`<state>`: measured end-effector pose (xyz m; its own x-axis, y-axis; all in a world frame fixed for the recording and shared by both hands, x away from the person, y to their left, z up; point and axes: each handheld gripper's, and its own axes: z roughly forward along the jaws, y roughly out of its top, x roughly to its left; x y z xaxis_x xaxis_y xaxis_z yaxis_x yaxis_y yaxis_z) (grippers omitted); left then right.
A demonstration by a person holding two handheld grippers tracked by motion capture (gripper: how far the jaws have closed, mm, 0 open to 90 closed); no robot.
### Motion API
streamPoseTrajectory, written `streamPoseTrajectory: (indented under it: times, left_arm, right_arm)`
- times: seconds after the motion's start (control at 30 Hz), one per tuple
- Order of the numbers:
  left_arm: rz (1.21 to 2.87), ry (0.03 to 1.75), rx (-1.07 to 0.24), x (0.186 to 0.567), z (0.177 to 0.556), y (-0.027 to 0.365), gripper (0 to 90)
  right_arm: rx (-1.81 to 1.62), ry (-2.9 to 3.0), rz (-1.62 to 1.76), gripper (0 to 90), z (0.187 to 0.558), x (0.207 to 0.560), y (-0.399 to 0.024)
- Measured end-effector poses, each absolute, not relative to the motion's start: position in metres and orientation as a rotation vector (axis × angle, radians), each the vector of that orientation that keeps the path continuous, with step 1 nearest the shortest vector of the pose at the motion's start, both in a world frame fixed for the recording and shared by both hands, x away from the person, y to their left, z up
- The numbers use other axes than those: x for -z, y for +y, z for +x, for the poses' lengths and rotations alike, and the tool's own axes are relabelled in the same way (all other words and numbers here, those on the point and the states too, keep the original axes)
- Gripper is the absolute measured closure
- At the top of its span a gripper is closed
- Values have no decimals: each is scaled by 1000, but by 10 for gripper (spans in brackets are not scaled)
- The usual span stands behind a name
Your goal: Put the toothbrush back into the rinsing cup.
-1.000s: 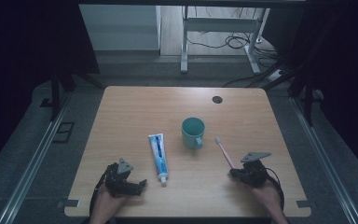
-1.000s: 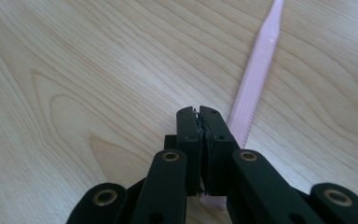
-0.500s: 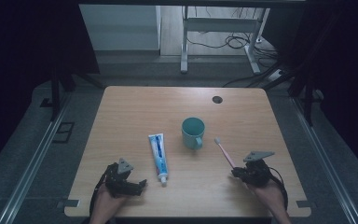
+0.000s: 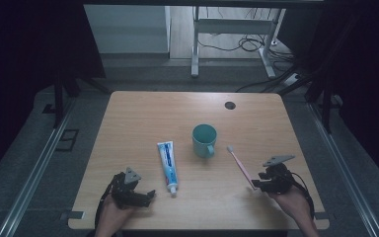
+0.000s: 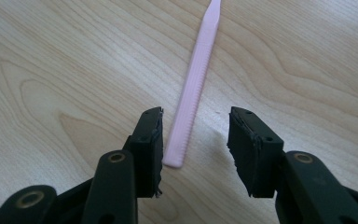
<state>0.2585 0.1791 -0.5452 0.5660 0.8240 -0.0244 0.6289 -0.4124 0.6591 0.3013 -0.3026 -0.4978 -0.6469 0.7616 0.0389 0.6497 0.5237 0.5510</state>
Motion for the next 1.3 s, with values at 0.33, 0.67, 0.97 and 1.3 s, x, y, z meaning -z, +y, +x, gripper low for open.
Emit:
streamPoseTrajectory:
  times: [0.33, 0.67, 0.97, 1.3]
  left_arm:
    - [2176, 1157, -405, 545, 258, 179, 0]
    - [2176, 1158, -405, 545, 258, 179, 0]
    - [2176, 1158, -405, 545, 258, 179, 0]
    - [2176, 1157, -405, 545, 258, 179, 0]
  right_arm:
    - [-638, 2621, 1203, 542, 320, 493, -291]
    - [-462, 2699, 1228, 543, 343, 490, -276]
    - [-315, 2764, 1216, 547, 360, 488, -258]
    - [-201, 2809, 1208, 590, 377, 491, -240]
